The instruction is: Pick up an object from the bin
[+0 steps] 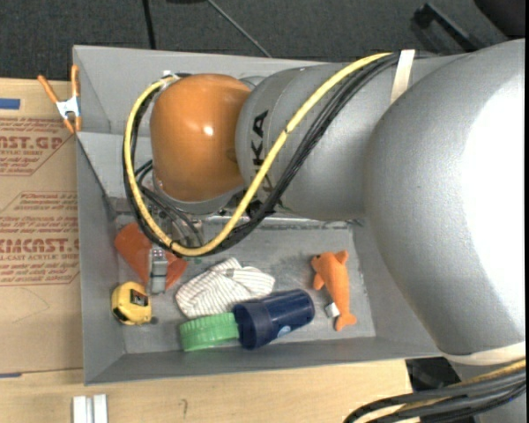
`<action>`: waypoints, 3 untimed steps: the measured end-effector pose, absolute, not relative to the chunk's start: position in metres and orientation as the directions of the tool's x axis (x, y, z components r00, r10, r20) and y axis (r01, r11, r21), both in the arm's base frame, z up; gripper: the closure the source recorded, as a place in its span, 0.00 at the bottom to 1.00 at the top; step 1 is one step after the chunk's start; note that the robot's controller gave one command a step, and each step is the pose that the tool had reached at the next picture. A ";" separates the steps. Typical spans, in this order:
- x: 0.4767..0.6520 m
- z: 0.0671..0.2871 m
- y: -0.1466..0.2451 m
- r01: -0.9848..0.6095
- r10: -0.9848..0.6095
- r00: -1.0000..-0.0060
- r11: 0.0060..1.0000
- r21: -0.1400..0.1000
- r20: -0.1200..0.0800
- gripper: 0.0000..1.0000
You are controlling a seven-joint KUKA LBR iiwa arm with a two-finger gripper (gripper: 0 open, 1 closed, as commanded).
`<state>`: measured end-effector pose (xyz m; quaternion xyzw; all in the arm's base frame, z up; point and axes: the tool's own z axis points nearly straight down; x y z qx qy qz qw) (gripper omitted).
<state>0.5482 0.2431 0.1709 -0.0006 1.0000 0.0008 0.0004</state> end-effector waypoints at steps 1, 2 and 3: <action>0.559 0.117 0.223 -0.014 -0.014 -1.000 1.000 0.005 -0.010 0.00; 0.568 0.085 0.216 -0.030 -0.030 -0.999 1.000 0.004 -0.022 1.00; 0.568 0.085 0.216 -0.030 -0.030 -0.999 1.000 0.004 -0.022 1.00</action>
Offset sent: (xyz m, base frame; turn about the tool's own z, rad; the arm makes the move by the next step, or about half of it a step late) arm 0.0115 -0.0272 -0.0972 -0.0313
